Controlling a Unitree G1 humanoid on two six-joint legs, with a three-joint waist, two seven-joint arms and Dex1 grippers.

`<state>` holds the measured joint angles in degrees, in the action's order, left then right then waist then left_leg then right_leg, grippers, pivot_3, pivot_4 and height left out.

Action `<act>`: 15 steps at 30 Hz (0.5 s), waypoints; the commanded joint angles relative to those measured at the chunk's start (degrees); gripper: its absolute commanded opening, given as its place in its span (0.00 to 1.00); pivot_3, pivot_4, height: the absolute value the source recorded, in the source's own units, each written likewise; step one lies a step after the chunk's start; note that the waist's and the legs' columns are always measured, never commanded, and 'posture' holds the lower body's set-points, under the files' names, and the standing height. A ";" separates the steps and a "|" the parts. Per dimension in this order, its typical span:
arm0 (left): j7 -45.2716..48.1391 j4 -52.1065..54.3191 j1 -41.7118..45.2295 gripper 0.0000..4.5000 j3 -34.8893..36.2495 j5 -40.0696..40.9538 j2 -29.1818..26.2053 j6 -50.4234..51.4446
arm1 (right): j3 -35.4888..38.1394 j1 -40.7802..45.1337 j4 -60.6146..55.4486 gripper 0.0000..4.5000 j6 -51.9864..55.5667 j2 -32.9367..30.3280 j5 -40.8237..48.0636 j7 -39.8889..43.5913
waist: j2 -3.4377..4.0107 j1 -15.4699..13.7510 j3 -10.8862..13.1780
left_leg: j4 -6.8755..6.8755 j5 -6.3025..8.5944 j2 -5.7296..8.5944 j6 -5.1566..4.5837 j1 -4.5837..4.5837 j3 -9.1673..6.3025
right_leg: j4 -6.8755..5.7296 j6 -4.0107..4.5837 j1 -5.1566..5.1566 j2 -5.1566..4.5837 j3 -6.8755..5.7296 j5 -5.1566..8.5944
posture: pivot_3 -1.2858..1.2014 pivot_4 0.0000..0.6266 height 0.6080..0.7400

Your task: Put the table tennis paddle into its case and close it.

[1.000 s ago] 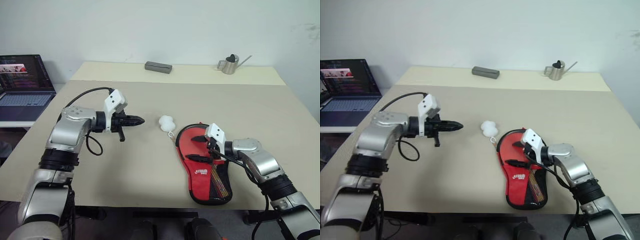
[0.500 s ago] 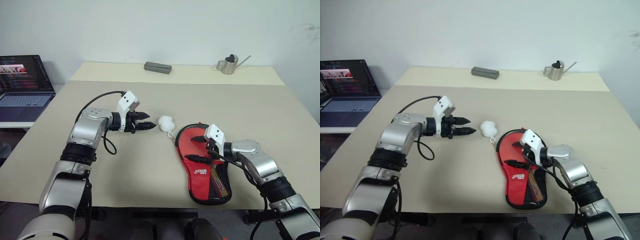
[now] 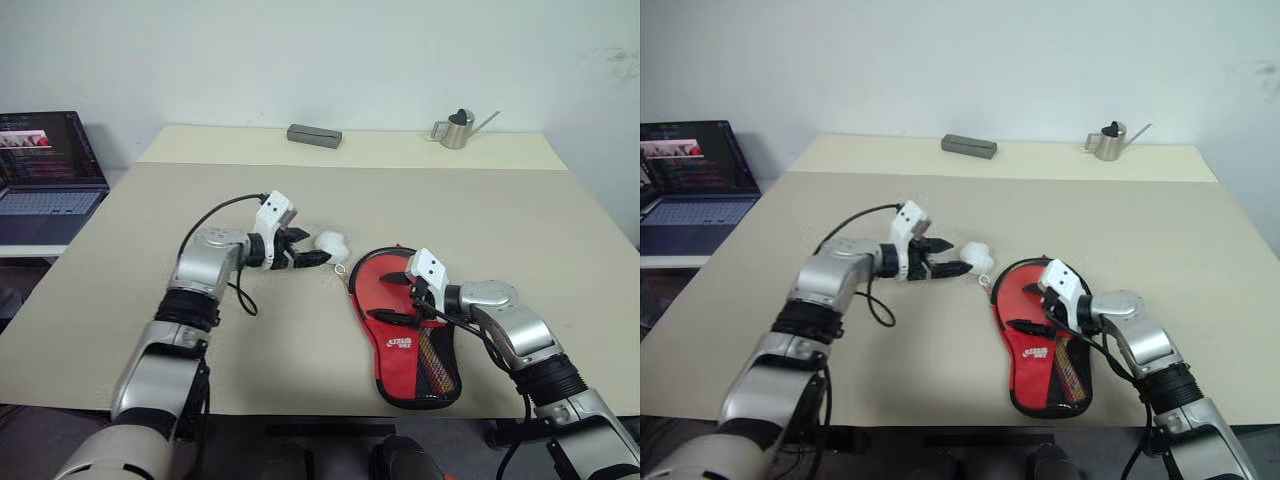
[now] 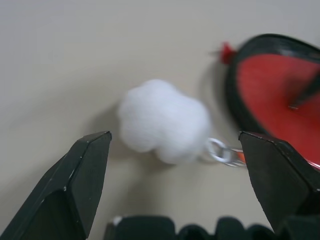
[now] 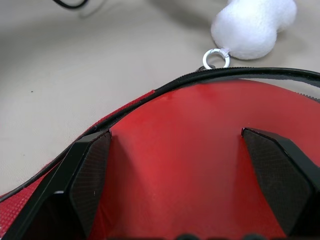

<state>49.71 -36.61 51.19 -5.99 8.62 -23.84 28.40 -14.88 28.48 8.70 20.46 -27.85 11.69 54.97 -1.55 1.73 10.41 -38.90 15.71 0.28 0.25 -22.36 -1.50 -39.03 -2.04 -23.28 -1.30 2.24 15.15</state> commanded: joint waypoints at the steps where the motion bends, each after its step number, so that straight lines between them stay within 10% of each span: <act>1: -3.56 -3.27 3.12 0.98 2.23 -0.31 1.48 -1.31 | -2.11 -1.95 1.55 1.00 1.95 -0.20 -2.52 -0.10 | -0.01 -0.02 0.00 | 0.00 0.00 0.00 0.00 0.00 0.00 | 0.01 0.00 0.00 0.00 -0.01 0.00 | 0.52 0.24 1.00; 15: -5.19 -16.25 8.61 0.98 3.62 -0.64 8.18 -3.16 | -2.01 -2.64 0.34 1.00 2.50 0.02 -2.64 -0.58 | -0.06 -0.01 -0.04 | 0.01 0.00 0.03 0.01 0.00 0.01 | 0.02 -0.02 0.01 -0.02 -0.02 0.00 | 0.52 0.24 1.00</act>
<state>44.42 -52.53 58.11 -2.98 8.05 -16.17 25.95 -14.75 27.84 7.50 20.56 -27.68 11.35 54.54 -1.62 1.71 10.37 -38.89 15.71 0.32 0.26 -22.36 -1.49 -39.01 -2.06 -23.27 -1.31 2.22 15.14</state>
